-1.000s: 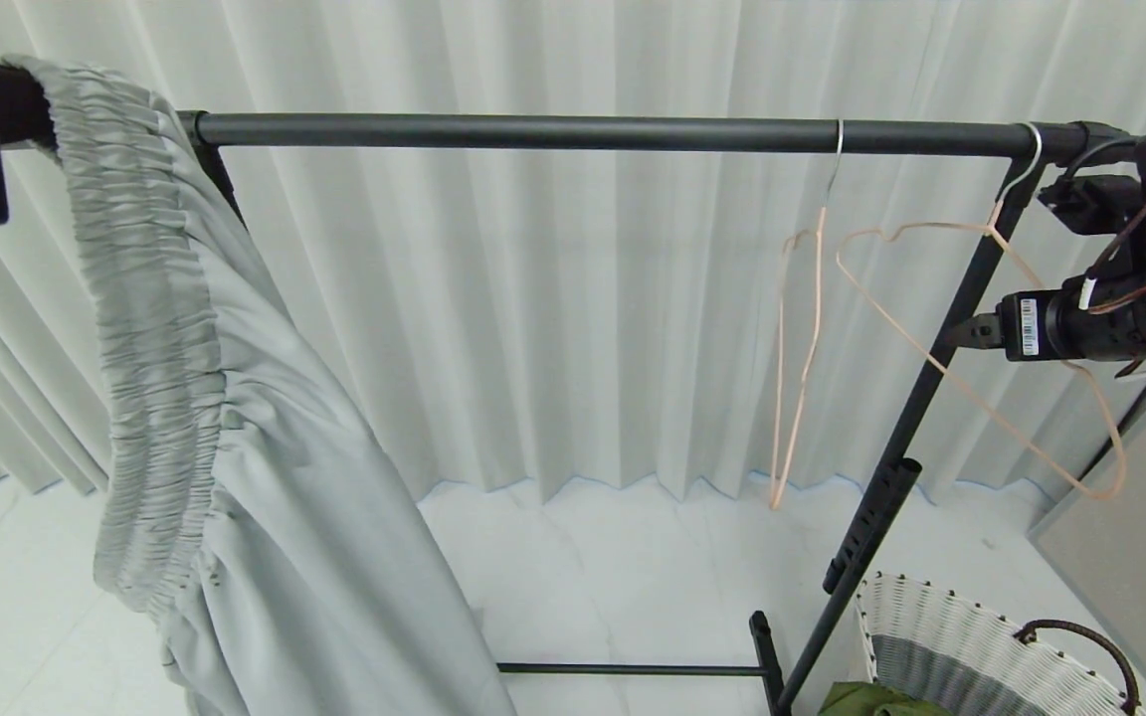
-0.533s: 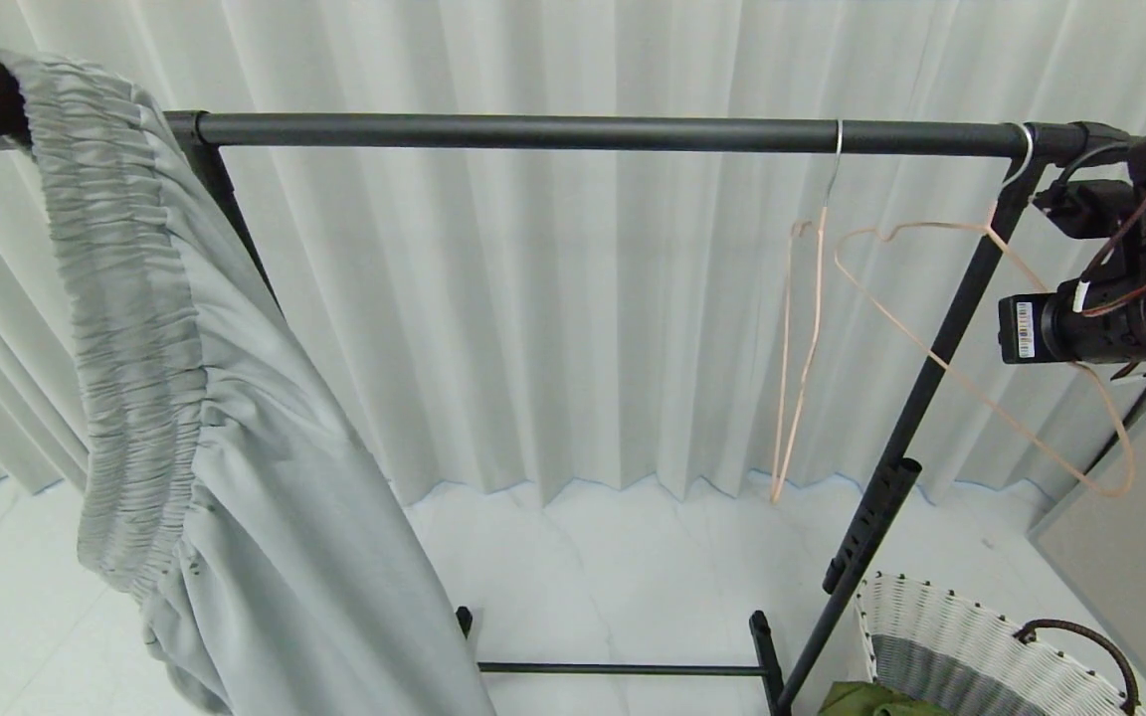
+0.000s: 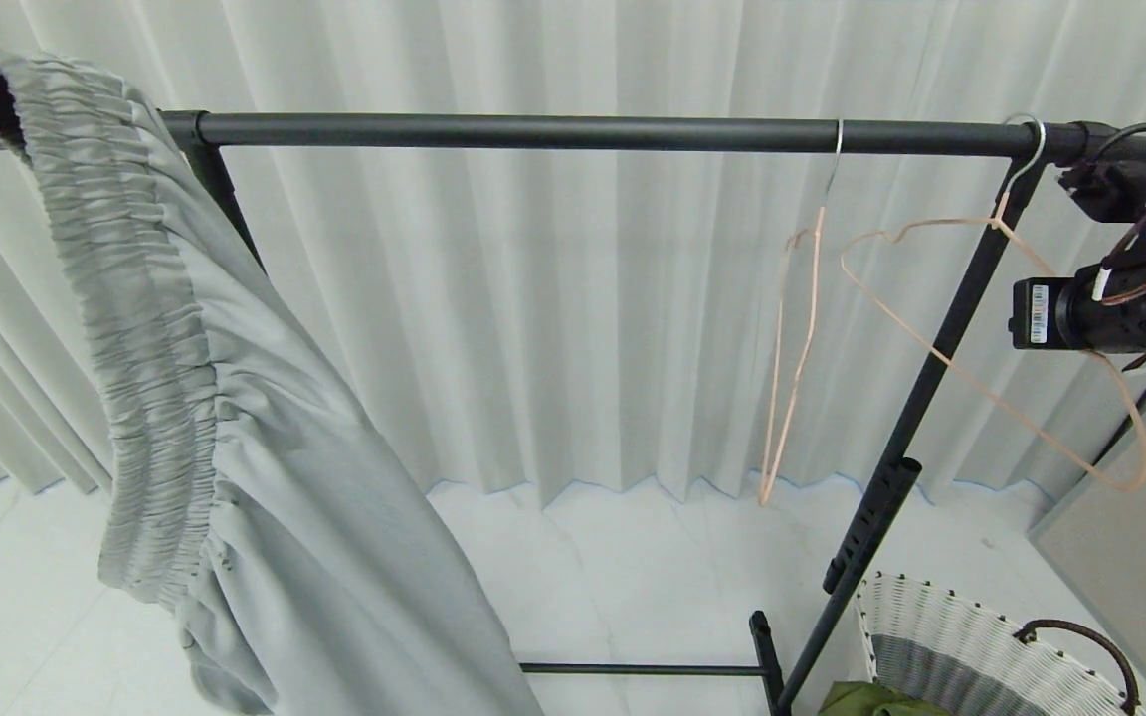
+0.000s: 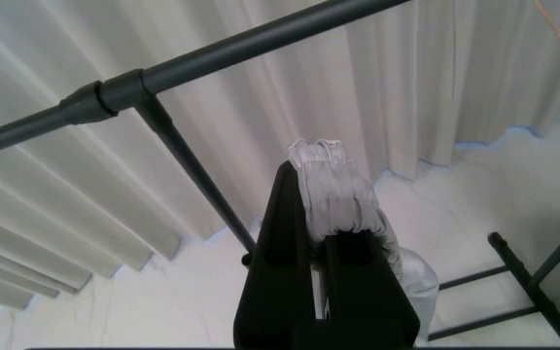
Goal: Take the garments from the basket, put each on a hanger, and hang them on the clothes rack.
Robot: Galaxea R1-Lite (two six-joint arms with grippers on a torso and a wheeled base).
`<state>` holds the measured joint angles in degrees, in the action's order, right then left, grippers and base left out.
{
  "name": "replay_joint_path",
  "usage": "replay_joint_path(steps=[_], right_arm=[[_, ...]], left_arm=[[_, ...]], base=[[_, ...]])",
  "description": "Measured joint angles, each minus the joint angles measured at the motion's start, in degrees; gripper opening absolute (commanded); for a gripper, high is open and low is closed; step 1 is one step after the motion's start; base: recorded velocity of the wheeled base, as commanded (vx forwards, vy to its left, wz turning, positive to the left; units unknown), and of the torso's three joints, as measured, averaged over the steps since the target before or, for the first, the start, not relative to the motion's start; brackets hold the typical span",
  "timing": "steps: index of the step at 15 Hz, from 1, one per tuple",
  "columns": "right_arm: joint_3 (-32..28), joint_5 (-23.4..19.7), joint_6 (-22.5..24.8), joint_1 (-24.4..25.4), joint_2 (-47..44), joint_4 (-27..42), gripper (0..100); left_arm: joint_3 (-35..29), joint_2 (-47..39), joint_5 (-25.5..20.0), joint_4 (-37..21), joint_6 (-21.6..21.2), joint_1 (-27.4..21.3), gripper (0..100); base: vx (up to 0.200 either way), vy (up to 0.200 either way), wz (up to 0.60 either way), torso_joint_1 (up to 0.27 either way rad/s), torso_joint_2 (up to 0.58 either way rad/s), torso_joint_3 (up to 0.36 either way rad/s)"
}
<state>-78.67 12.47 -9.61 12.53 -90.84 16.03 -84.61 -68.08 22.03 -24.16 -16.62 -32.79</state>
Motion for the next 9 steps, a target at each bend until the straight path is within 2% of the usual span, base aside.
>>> replay_joint_path(steps=[4,8,9], right_arm=[[0.5,-2.3,-0.8,0.7,2.9,-0.3,0],[1.4,-2.4,-0.6,2.6,6.8,0.0,0],[2.1,-2.4,-0.5,3.1,7.9,0.0,0]], left_arm=[[1.0,0.5,0.0,0.0,0.0,0.0,0],[1.3,0.6,0.2,0.0,-0.1,0.2,0],[1.5,0.7,0.3,0.0,-0.1,0.5,0]], base=[[0.000,0.000,0.00,0.000,0.00,0.000],[0.000,0.000,0.00,0.000,0.00,0.000],[-0.200,0.000,0.00,0.002,0.00,0.002]])
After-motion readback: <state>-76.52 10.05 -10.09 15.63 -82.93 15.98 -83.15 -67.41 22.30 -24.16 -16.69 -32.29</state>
